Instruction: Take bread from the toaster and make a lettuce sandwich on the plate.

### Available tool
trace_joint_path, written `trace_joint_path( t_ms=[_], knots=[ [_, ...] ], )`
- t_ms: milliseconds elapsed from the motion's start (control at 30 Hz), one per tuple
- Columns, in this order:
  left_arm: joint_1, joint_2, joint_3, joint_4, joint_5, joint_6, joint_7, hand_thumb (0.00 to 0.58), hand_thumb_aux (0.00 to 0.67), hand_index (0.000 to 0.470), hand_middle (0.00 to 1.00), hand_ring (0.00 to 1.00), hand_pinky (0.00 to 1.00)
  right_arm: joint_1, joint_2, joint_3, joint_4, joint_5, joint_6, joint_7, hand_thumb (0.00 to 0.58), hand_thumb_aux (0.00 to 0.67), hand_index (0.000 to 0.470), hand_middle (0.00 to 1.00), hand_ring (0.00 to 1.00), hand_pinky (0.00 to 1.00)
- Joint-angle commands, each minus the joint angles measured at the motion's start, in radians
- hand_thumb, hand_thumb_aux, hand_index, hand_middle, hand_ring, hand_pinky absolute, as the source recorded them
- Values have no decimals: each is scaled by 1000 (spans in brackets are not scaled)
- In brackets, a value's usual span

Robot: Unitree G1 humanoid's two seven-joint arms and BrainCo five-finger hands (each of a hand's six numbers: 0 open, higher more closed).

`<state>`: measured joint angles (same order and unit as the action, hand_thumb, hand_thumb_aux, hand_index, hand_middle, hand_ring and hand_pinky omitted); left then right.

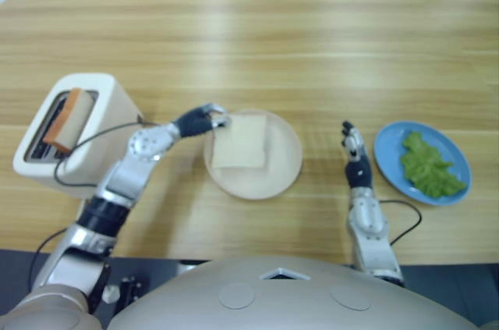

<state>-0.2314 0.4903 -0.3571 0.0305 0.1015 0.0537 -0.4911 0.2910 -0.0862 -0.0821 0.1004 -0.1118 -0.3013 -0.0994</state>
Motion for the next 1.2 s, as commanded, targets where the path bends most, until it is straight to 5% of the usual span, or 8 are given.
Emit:
trace_joint_path(
  t_ms=[33,400,433,467,867,1100,1200],
  knots=[
    [-56,-35,-26,109,50,-67,-12,580,670,460,1000,1000,1000,5,-4,-3,-8,5,13,8,0,0,0,0,0,0],
    [-95,-78,-85,237,178,-124,-20,580,670,460,1000,1000,1000,25,-2,-1,-42,2,26,10,0,0,0,0,0,0],
    [-94,-65,-98,243,213,-126,-15,443,344,236,31,31,31,26,-3,-1,-50,3,29,12,0,0,0,0,0,0],
    [-88,-55,-105,241,229,-127,-21,0,0,0,0,0,0,29,-4,-2,-60,4,33,15,0,0,0,0,0,0],
    [-65,122,-28,-20,564,-182,209,0,0,0,0,0,0,123,-10,26,-375,-16,105,63,0,0,0,0,0,0],
    [19,193,164,-396,621,-168,235,0,0,0,0,0,0,196,-79,39,-799,-24,224,165,0,0,0,0,0,0],
    [69,187,212,-478,602,-148,204,0,0,0,0,0,0,193,-176,-106,-1015,29,322,232,0,0,0,0,0,0]
  ],
)
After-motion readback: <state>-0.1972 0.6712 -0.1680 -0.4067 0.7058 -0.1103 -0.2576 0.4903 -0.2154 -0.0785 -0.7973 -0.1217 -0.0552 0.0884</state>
